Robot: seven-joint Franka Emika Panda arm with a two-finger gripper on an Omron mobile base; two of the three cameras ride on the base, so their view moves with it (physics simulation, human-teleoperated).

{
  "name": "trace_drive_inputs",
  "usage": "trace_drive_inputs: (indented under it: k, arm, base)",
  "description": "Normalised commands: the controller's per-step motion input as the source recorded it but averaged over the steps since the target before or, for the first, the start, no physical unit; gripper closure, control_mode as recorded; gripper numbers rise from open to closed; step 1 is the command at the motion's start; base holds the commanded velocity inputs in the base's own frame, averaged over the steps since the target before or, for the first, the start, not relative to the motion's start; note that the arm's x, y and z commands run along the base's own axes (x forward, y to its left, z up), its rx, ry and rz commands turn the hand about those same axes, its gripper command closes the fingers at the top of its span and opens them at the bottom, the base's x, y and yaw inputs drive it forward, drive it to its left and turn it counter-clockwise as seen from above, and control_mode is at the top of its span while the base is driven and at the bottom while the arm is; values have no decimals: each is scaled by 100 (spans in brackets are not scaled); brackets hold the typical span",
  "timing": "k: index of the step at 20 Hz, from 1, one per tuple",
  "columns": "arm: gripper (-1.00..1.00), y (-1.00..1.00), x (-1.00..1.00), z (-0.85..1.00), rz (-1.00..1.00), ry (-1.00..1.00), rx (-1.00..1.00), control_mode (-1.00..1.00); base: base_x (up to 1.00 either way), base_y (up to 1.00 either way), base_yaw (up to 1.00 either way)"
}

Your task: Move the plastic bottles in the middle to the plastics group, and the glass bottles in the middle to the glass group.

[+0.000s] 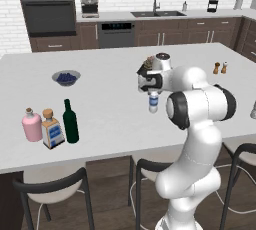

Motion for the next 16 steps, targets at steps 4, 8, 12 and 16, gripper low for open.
trace_drive_inputs:
  k: [4,8,12,16]
  arm:
    - [100,-99,-31,25,-30,1,3,-100]
    - [100,-100,-39,4,-33,0,9,-100]
    - [100,-100,-43,0,-34,0,13,-100]
    - [100,-100,-53,1,-32,0,13,-100]
  base:
    - [0,0,0]
    - [0,0,0]
    - [0,0,0]
    - [0,0,0]
